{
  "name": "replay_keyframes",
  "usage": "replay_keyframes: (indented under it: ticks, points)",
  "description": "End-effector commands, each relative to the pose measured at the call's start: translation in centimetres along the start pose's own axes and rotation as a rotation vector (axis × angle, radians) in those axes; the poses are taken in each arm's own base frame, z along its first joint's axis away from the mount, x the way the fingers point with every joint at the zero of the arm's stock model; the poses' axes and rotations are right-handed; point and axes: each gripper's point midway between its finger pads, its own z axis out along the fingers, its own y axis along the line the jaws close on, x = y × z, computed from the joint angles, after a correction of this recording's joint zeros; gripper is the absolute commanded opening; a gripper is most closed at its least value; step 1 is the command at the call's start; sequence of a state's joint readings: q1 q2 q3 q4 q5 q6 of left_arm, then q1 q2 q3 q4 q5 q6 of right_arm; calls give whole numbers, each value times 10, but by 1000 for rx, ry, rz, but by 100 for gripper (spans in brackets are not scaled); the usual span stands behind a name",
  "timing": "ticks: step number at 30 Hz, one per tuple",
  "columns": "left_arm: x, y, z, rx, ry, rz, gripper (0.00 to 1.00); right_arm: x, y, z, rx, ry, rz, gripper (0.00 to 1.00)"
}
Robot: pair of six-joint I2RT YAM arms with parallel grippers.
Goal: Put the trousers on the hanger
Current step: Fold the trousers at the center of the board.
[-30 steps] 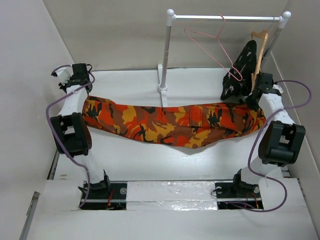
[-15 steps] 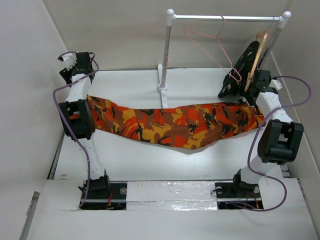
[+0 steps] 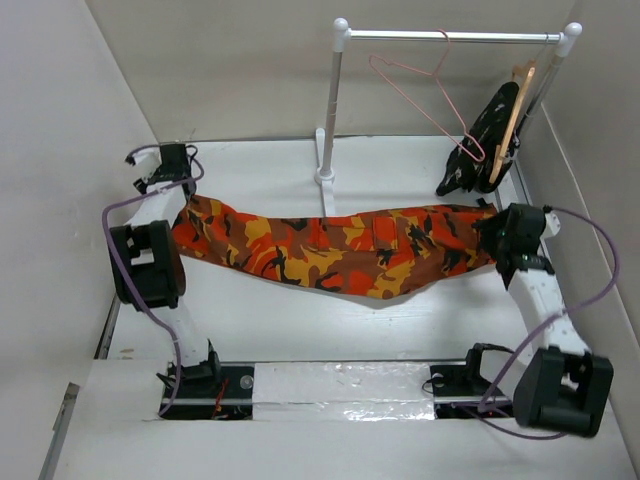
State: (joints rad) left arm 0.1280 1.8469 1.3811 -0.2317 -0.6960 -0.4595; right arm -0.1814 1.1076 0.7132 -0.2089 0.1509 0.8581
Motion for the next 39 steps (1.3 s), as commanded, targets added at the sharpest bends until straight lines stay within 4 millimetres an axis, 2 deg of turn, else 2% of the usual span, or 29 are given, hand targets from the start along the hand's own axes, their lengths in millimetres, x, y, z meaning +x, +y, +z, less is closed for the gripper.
replay_keyframes:
  ticks: [1, 2, 3, 4, 5, 6, 7, 8, 9, 11, 12, 13, 15, 19, 23, 33, 34, 36, 39]
  points:
    - [-17, 24, -12, 39, -9, -185, 27, 10, 15, -25, -185, -15, -31, 56]
    - [-10, 31, -7, 38, 19, -194, 26, 9, 21, -42, -243, -38, -46, 46]
    - [-1, 36, -4, 30, 40, -184, 25, 10, 17, -48, -255, -45, -73, 15]
    - [4, 38, -4, 25, 49, -179, 23, 23, 8, -52, -252, -18, -95, 3]
    - [4, 41, 0, 20, 49, -182, 23, 25, 6, -59, -269, -16, -120, 0]
    - [9, 40, 1, 34, 57, -167, 26, 21, 9, -74, -319, -48, -156, 0]
    - [12, 40, 6, 39, 70, -150, 29, 36, 6, -81, -353, 9, -187, 0]
    - [19, 37, 7, 52, 97, -136, 35, 40, 5, -87, -376, 15, -212, 0]
    - [16, 37, 11, 46, 102, -140, 37, 38, 8, -101, -427, -15, -233, 0]
    - [29, 34, 18, 35, 144, -113, 46, 50, 4, -110, -470, 17, -260, 0]
    - [26, 31, 20, 40, 144, -118, 46, 53, 5, -114, -494, 20, -265, 0]
    - [28, 32, 26, 34, 150, -121, 46, 59, 14, -126, -571, 38, -273, 0]
    - [26, 25, 28, 61, 145, -129, 46, 66, 12, -126, -585, 65, -282, 0]
    - [34, 16, 38, 69, 172, -119, 41, 78, 13, -120, -596, 136, -322, 0]
    - [47, 24, 48, 26, 186, -107, 37, 82, 10, -110, -560, 172, -330, 0]
    - [60, 21, 59, 10, 207, -83, 44, 82, 9, -113, -570, 164, -328, 5]
    - [61, 20, 60, 13, 211, -82, 43, 83, 10, -114, -575, 169, -329, 5]
    - [58, 15, 61, 37, 200, -95, 33, 87, 9, -114, -584, 180, -332, 6]
    - [51, 10, 59, 72, 178, -115, 9, 94, 9, -113, -605, 213, -339, 6]
